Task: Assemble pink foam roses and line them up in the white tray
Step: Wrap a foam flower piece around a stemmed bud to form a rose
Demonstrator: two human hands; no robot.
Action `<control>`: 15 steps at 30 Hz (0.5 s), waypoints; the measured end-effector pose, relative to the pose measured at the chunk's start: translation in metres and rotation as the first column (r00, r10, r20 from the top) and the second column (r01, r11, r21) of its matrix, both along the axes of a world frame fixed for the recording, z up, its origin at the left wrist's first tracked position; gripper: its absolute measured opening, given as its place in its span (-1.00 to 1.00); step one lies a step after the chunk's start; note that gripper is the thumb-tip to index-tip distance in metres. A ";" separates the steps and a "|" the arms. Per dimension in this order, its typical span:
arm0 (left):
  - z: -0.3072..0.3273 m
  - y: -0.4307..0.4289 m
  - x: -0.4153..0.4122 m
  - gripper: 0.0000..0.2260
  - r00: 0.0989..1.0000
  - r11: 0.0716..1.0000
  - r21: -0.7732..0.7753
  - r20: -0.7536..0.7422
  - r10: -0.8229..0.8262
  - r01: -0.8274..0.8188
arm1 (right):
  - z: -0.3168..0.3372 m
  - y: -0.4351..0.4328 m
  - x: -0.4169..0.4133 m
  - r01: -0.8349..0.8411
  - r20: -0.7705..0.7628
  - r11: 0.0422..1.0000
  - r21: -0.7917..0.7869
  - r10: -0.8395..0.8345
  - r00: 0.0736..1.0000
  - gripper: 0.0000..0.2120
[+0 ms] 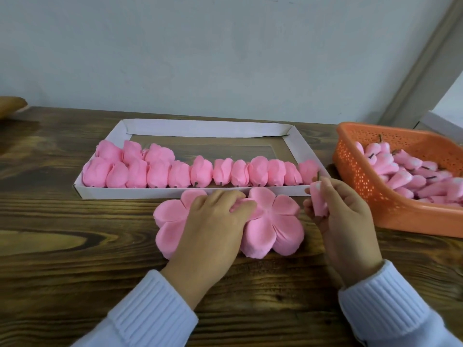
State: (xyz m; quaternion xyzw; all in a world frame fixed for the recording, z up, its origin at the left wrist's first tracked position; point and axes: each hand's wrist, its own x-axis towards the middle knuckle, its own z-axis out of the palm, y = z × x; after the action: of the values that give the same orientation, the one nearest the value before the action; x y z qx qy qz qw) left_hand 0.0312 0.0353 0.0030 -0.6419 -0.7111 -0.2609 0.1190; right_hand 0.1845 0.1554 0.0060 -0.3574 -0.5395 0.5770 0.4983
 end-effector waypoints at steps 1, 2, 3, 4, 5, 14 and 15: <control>0.001 0.001 0.000 -0.66 1.000 1.000 0.018 -0.006 0.025 -0.025 | 0.000 0.000 0.000 -0.002 -0.004 1.000 -0.005 0.002 1.000 -0.79; 0.002 0.002 0.000 -0.69 0.998 0.998 0.031 -0.017 0.053 -0.053 | -0.001 -0.001 0.000 -0.006 -0.002 1.000 -0.009 0.006 1.000 -0.79; 0.003 0.003 0.000 -0.74 0.997 0.997 0.036 -0.024 0.073 -0.073 | -0.001 -0.001 0.001 -0.012 -0.003 1.000 -0.014 0.012 1.000 -0.79; 0.003 0.004 0.000 -0.79 0.996 0.996 0.034 -0.022 0.085 -0.085 | -0.002 -0.001 0.001 -0.015 -0.007 1.000 -0.022 0.015 1.000 -0.79; 0.004 0.006 -0.001 -0.86 0.995 0.995 0.029 -0.014 0.095 -0.095 | -0.002 0.000 0.001 -0.015 -0.012 0.999 -0.029 0.014 1.000 -0.79; 0.016 0.019 -0.008 -0.88 0.888 0.996 0.022 0.454 0.071 -0.091 | -0.004 -0.003 0.002 -0.069 0.021 0.994 0.090 0.067 0.998 -0.72; 0.017 0.020 -0.006 -0.85 0.849 0.996 0.039 0.526 0.046 -0.078 | -0.004 -0.004 0.002 -0.084 0.034 0.989 0.119 0.080 0.996 -0.72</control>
State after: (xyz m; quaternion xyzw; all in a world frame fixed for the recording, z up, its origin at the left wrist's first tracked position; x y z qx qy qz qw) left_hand 0.0248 0.0554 0.0202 -0.5194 -0.7289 -0.4430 -0.0521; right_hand 0.1862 0.1516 0.0023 -0.3126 -0.5944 0.5583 0.4870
